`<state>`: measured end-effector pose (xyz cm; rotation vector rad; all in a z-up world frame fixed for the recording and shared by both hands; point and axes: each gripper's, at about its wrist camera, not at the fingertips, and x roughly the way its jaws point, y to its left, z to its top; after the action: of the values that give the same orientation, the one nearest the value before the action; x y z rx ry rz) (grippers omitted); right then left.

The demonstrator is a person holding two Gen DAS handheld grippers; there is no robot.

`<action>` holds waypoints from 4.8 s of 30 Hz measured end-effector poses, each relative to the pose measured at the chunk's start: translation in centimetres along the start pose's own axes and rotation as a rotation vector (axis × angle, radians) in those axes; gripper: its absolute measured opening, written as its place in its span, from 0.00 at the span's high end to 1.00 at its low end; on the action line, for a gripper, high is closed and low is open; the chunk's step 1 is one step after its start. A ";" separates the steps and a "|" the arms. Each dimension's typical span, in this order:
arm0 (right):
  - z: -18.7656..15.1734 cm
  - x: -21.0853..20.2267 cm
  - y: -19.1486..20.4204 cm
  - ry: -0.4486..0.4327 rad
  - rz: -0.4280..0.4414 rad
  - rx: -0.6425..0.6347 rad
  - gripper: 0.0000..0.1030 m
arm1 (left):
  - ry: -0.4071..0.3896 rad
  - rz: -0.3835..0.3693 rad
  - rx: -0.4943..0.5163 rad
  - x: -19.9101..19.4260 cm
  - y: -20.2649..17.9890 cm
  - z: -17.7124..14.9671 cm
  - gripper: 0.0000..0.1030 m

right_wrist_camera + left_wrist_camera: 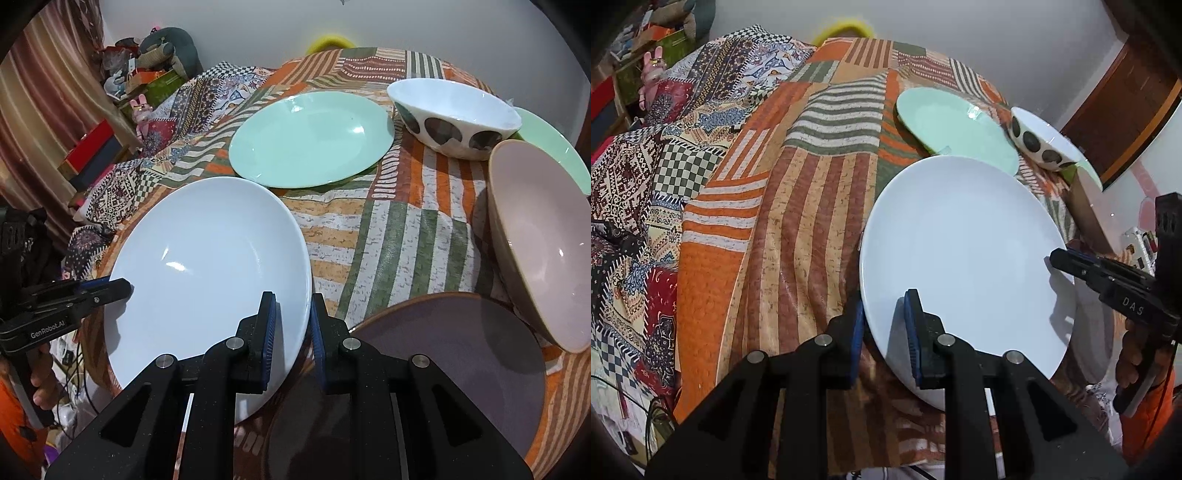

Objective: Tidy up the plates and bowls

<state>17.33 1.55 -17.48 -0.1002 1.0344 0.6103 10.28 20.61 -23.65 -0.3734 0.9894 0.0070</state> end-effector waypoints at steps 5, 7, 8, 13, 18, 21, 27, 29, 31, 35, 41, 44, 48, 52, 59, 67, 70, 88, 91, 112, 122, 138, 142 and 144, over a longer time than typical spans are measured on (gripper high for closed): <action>-0.2 -1.3 0.0 -0.027 -0.003 0.009 0.84 | -0.028 0.000 0.018 -1.5 -1.3 0.0 0.80; -0.4 -1.9 0.0 -0.037 -0.005 0.013 0.84 | -0.039 -0.001 0.027 -2.1 -1.9 0.0 0.80; -0.5 -2.3 -0.1 -0.044 -0.005 0.016 0.84 | -0.045 -0.001 0.032 -2.4 -2.2 0.0 0.80; -1.1 -4.0 -0.3 -0.072 -0.009 0.022 0.84 | -0.072 -0.003 0.058 -3.9 -3.9 0.1 0.80; -1.8 -5.9 -0.6 -0.109 -0.018 0.035 0.84 | -0.095 -0.010 0.089 -5.2 -5.9 0.0 0.80; -2.5 -7.1 -1.3 -0.125 -0.026 0.038 0.84 | -0.107 -0.018 0.111 -5.7 -7.3 -0.2 0.80; -3.8 -9.0 -3.0 -0.146 -0.053 0.063 0.84 | -0.106 -0.041 0.153 -5.9 -10.2 -0.8 0.80; -4.2 -9.5 -3.6 -0.153 -0.063 0.076 0.84 | -0.100 -0.046 0.168 -5.7 -11.2 -1.0 0.80; -4.6 -10.0 -4.2 -0.157 -0.072 0.089 0.84 | -0.092 -0.049 0.182 -5.5 -12.2 -1.3 0.80; -5.5 -10.5 -5.2 -0.159 -0.086 0.112 0.83 | -0.072 -0.059 0.203 -4.8 -14.0 -1.7 0.80; -7.2 -11.1 -7.0 -0.150 -0.102 0.140 0.83 | -0.034 -0.065 0.212 -3.5 -15.8 -2.5 0.80; -7.9 -10.8 -7.5 -0.137 -0.108 0.156 0.83 | -0.005 -0.060 0.214 -2.4 -16.5 -2.9 0.80; -9.3 -10.9 -8.9 -0.118 -0.113 0.179 0.83 | 0.039 -0.059 0.216 -1.1 -17.2 -3.7 0.80; -10.1 -10.5 -9.7 -0.101 -0.115 0.203 0.83 | 0.074 -0.048 0.227 0.2 -17.7 -4.1 0.80; -11.0 -10.0 -10.6 -0.080 -0.106 0.249 0.83 | 0.129 -0.034 0.231 2.3 -18.1 -4.4 0.80; -11.0 -9.4 -11.6 -0.073 -0.097 0.279 0.81 | 0.142 -0.022 0.227 3.7 -18.6 -3.9 0.80; -10.8 -9.0 -11.9 -0.069 -0.093 0.288 0.81 | 0.141 -0.013 0.234 4.1 -18.9 -3.8 0.80; -9.4 -8.5 -12.3 -0.094 -0.147 0.250 0.80 | 0.158 -0.013 0.218 5.6 -19.0 -3.1 0.79; -9.3 -8.3 -12.3 -0.100 -0.164 0.242 0.80 | 0.159 -0.018 0.208 5.6 -18.9 -3.1 0.79; -6.6 -12.1 -8.2 -0.206 -0.152 0.132 0.62 | -0.018 -0.015 0.244 -1.3 -17.8 -0.8 0.57; -2.1 -10.6 -3.3 -0.259 -0.095 0.052 0.56 | -0.185 0.054 0.184 -4.9 -13.2 3.6 0.45; 4.6 -1.6 -1.4 -0.147 -0.052 0.100 0.56 | -0.101 0.081 0.037 2.6 -2.8 9.3 0.45; 5.8 -0.1 -1.7 -0.127 -0.075 0.105 0.56 | -0.081 0.070 0.039 4.6 -2.1 11.2 0.46; 6.4 0.7 -1.7 -0.111 -0.084 0.107 0.56 | -0.080 0.063 0.040 5.6 -1.8 12.1 0.51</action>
<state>23.44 2.72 -15.01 -0.0160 0.9489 0.4783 23.56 21.75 -21.67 -0.3030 0.9205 0.0591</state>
